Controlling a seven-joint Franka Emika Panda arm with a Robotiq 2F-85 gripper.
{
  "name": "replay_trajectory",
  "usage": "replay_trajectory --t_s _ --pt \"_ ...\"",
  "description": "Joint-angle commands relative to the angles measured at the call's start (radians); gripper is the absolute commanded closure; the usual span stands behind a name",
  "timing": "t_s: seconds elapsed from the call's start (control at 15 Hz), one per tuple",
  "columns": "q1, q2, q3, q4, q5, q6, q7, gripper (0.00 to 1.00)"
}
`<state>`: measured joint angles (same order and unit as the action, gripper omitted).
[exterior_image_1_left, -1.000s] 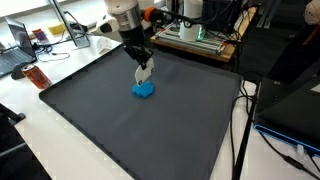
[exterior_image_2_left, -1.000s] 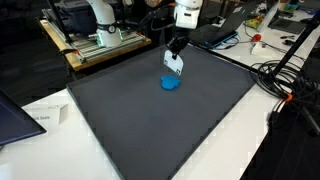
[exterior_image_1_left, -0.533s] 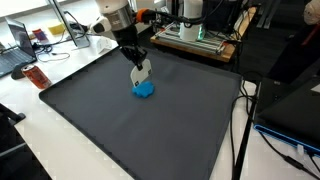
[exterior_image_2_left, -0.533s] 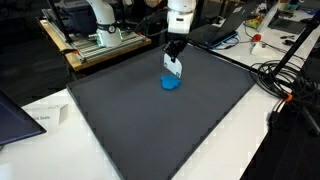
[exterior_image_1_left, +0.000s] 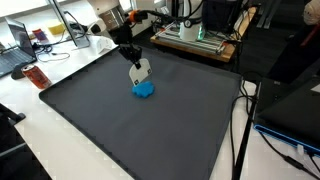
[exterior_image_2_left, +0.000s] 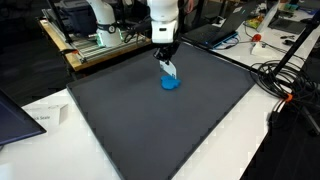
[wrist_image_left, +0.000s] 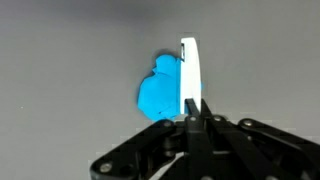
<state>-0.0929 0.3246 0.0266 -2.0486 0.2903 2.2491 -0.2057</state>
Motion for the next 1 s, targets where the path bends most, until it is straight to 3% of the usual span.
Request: replay_trajectory --t_s 0.0,0.4,0.93 --pt "-0.045 -0.043 0.014 -0.047 0.093 0.006 -0.1 0.99" --pt "-0.093 -0.036 0.013 -0.044 0.213 -0.009 -0.228 0.99" --pt "-0.126 -0.009 0.006 -0.035 0.283 -0.046 -0.305 0.99"
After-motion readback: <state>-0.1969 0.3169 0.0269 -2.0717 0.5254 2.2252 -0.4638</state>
